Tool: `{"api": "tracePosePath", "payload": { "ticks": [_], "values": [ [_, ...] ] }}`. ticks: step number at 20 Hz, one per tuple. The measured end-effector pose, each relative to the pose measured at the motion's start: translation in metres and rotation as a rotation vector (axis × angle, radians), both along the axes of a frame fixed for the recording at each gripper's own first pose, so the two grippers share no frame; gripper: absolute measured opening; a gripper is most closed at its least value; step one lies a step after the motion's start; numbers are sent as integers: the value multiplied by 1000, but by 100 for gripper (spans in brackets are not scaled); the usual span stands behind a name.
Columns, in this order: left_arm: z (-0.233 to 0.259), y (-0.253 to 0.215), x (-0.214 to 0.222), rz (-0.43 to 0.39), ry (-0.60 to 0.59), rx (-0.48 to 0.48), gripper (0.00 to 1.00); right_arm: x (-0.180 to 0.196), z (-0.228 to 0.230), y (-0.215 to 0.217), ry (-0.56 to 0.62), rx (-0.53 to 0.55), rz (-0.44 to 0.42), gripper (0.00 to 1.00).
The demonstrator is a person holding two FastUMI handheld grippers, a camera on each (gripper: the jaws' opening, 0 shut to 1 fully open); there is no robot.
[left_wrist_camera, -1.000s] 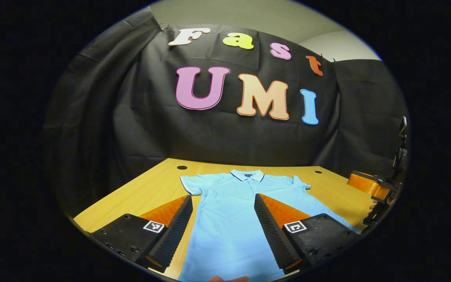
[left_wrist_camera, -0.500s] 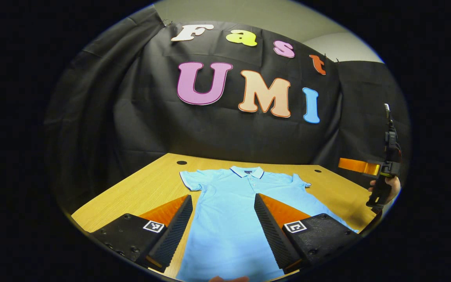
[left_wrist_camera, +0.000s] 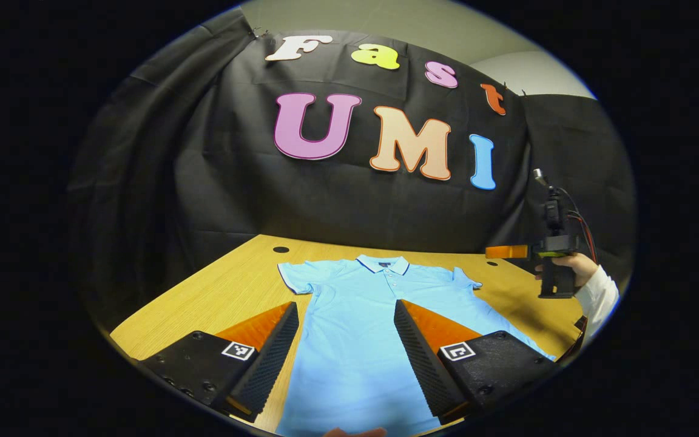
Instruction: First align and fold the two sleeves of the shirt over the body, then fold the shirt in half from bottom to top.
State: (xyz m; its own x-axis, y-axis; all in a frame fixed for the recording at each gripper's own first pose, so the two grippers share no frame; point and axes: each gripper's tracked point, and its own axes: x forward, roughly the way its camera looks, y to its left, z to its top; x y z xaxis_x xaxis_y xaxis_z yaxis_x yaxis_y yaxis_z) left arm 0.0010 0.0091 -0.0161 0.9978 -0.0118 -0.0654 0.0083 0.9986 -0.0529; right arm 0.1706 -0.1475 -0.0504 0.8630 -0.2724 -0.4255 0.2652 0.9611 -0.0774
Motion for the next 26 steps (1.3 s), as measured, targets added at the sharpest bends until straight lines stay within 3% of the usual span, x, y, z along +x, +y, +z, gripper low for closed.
{"api": "tracePosePath", "payload": {
  "ticks": [5,10,17,26],
  "values": [
    [-1,2,0,-3,12,16,94,38,-50,-30,106,91,-61,98],
    [-2,4,3,-7,14,24,94,56,-85,-52,186,52,-97,98],
    [-6,10,7,3,25,6,94,50,-114,-78,260,22,-143,95],
    [-15,14,9,9,51,-5,94,51,-131,-74,291,30,-109,96]
  ]
}}
